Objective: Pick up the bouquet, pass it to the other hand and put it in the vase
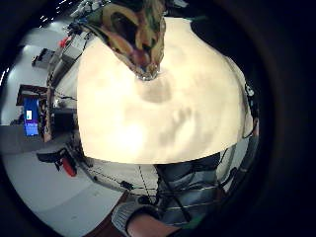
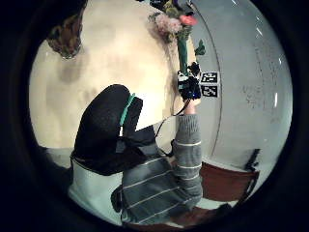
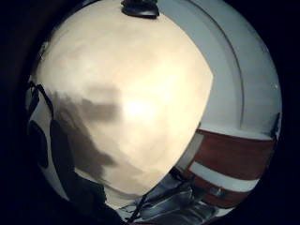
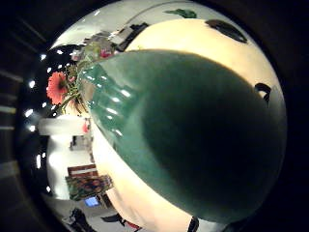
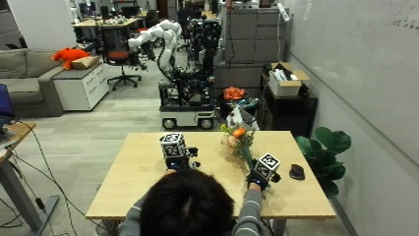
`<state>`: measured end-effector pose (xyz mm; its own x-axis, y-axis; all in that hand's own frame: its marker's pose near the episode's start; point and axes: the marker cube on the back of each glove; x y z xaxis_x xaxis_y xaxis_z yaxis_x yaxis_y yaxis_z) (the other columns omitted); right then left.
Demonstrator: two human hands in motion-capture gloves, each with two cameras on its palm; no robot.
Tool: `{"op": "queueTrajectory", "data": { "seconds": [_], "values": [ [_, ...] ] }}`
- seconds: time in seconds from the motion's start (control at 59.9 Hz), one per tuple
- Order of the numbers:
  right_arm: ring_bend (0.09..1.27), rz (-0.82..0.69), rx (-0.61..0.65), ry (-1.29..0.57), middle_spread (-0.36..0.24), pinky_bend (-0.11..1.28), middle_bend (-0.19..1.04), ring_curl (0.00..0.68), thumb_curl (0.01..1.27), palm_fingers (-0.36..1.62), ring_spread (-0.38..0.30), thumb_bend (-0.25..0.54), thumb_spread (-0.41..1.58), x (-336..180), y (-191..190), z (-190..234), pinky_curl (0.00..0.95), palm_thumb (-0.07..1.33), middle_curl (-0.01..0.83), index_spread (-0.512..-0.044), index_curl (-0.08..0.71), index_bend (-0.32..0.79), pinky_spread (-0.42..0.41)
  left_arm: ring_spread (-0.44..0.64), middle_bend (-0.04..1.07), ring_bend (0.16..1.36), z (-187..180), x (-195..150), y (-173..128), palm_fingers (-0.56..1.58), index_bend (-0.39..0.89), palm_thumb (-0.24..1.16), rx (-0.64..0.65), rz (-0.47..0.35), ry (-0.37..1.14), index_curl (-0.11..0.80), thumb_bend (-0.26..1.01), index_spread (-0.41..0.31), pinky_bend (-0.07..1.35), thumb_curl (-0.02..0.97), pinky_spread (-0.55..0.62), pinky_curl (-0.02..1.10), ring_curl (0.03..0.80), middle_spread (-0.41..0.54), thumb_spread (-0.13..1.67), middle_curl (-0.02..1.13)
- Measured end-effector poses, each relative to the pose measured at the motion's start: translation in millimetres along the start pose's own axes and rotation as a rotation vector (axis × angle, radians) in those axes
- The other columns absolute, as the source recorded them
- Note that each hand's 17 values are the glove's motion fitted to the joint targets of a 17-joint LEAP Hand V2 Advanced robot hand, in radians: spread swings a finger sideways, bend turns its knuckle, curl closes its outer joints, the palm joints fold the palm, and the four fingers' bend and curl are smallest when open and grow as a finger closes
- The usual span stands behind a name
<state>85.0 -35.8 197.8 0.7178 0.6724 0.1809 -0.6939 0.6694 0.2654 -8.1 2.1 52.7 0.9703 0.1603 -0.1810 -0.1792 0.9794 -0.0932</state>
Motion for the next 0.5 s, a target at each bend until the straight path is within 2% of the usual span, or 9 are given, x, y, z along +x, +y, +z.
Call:
{"op": "queueTrajectory", "data": {
  "seconds": [0.05,0.15,0.184,0.251,0.284,0.334,0.384,0.434,0.501],
  "values": [
    [0.98,-0.075,0.033,-0.218,-0.166,0.73,0.84,0.565,0.53,1.44,-0.199,0.046,0.97,-18,-10,-9,0.499,1.09,0.644,-0.222,0.601,0.53,-0.259,0.24,0.19,0.40,3,-6,-9,0.45,0.15,0.35,0.022,-0.057,-0.059,0.347,-0.02,-0.023,0.19,0.325,0.31,0.34,0.304,0.105,1.10,0.39],
    [0.99,-0.313,-0.189,-0.701,-0.161,0.75,0.87,0.572,0.57,1.42,-0.197,0.023,0.94,-51,14,-43,0.512,1.09,0.649,-0.217,0.620,0.56,-0.251,0.24,0.20,0.39,-28,26,38,0.46,0.16,0.36,-0.124,-0.159,-0.050,0.350,-0.02,-0.028,0.18,0.324,0.31,0.33,0.302,0.102,1.11,0.40],
    [1.00,-0.353,-0.245,-0.777,-0.159,0.75,0.87,0.574,0.58,1.42,-0.193,0.016,0.93,-54,18,-51,0.516,1.09,0.650,-0.216,0.625,0.57,-0.249,0.24,0.19,0.39,-32,26,36,0.46,0.16,0.36,-0.087,-0.197,-0.080,0.351,-0.02,-0.028,0.18,0.323,0.31,0.33,0.303,0.102,1.11,0.40],
    [1.01,-0.300,-0.414,-0.830,-0.157,0.76,0.88,0.577,0.60,1.41,-0.188,0.001,0.92,-54,26,-66,0.522,1.08,0.652,-0.215,0.633,0.58,-0.244,0.23,0.20,0.39,-39,21,12,0.48,0.17,0.36,0.219,-0.163,-0.148,0.355,-0.02,-0.035,0.17,0.324,0.30,0.33,0.300,0.096,1.11,0.40],
    [1.01,-0.407,-0.444,-1.039,-0.156,0.76,0.89,0.578,0.61,1.40,-0.187,-0.004,0.91,-68,25,-80,0.524,1.09,0.652,-0.214,0.637,0.58,-0.242,0.23,0.20,0.39,-46,26,12,0.49,0.17,0.36,0.231,-0.160,-0.130,0.357,-0.02,-0.037,0.17,0.324,0.30,0.32,0.300,0.089,1.11,0.40],
    [1.02,-0.586,-0.320,-1.323,-0.152,0.77,0.89,0.578,0.63,1.40,-0.185,-0.010,0.91,-90,10,-97,0.527,1.08,0.652,-0.213,0.640,0.58,-0.241,0.22,0.20,0.38,-58,45,24,0.50,0.17,0.36,0.128,-0.073,0.004,0.361,-0.02,-0.039,0.17,0.323,0.30,0.32,0.299,0.082,1.12,0.40],
    [1.02,-0.482,-0.330,-1.231,-0.150,0.77,0.90,0.580,0.64,1.40,-0.184,-0.012,0.90,-85,9,-108,0.529,1.08,0.652,-0.211,0.643,0.58,-0.239,0.21,0.21,0.38,-69,54,13,0.51,0.17,0.37,0.190,0.014,0.072,0.363,-0.02,-0.044,0.17,0.323,0.29,0.32,0.300,0.076,1.12,0.41],
    [1.03,-0.328,-0.447,-1.093,-0.148,0.77,0.90,0.581,0.66,1.39,-0.183,-0.013,0.89,-76,13,-117,0.531,1.07,0.652,-0.209,0.646,0.59,-0.238,0.20,0.21,0.38,-87,61,19,0.52,0.17,0.37,0.161,-0.047,0.122,0.367,-0.02,-0.046,0.16,0.322,0.29,0.31,0.300,0.068,1.12,0.41],
    [1.03,-0.375,-0.321,-1.129,-0.146,0.77,0.91,0.582,0.68,1.39,-0.183,-0.012,0.89,-84,15,-136,0.533,1.07,0.651,-0.208,0.649,0.59,-0.238,0.20,0.22,0.37,-94,75,-5,0.53,0.17,0.36,0.134,0.056,0.352,0.372,-0.02,-0.048,0.16,0.322,0.29,0.30,0.299,0.056,1.12,0.41]
  ]
}}
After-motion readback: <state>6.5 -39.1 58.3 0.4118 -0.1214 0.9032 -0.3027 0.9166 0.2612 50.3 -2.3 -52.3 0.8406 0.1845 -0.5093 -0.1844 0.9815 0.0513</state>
